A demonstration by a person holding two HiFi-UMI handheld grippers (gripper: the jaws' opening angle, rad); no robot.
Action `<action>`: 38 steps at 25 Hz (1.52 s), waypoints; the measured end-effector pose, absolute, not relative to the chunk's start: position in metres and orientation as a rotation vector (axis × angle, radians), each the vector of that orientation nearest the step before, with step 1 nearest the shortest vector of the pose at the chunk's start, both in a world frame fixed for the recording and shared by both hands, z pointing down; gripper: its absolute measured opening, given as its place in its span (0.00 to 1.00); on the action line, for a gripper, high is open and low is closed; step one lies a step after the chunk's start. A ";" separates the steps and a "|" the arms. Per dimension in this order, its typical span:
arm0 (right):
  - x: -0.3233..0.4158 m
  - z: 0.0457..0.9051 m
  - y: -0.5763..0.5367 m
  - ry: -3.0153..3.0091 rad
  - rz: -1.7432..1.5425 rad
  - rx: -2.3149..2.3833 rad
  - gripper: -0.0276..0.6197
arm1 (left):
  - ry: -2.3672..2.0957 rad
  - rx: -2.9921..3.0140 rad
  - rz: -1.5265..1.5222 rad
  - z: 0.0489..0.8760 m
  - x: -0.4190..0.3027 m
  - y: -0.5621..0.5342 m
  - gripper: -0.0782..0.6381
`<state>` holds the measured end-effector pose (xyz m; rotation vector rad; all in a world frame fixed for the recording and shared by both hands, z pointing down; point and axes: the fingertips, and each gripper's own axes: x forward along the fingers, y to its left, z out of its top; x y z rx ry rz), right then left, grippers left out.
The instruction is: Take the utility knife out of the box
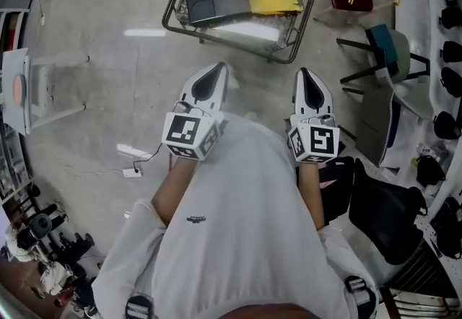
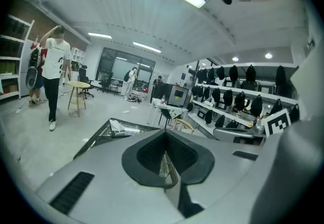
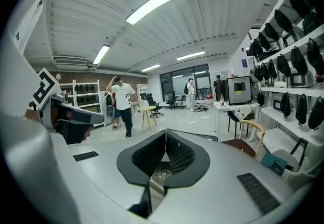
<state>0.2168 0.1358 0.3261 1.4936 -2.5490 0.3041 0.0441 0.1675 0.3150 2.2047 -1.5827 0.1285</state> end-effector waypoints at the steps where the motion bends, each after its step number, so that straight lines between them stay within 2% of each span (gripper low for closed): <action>1: 0.211 0.326 0.124 -2.547 0.300 1.489 0.04 | -1.587 2.201 0.123 0.314 0.037 0.156 0.11; 16: 0.130 0.336 -0.046 -2.471 0.337 1.560 0.04 | -1.554 2.211 0.135 0.321 -0.055 0.003 0.11; 30: 0.111 0.343 -0.104 -2.488 0.404 1.418 0.04 | -1.565 2.154 0.104 0.316 -0.041 -0.046 0.11; 38: 0.110 0.384 -0.133 -2.441 0.536 1.314 0.05 | -1.596 2.100 0.122 0.329 -0.039 -0.064 0.11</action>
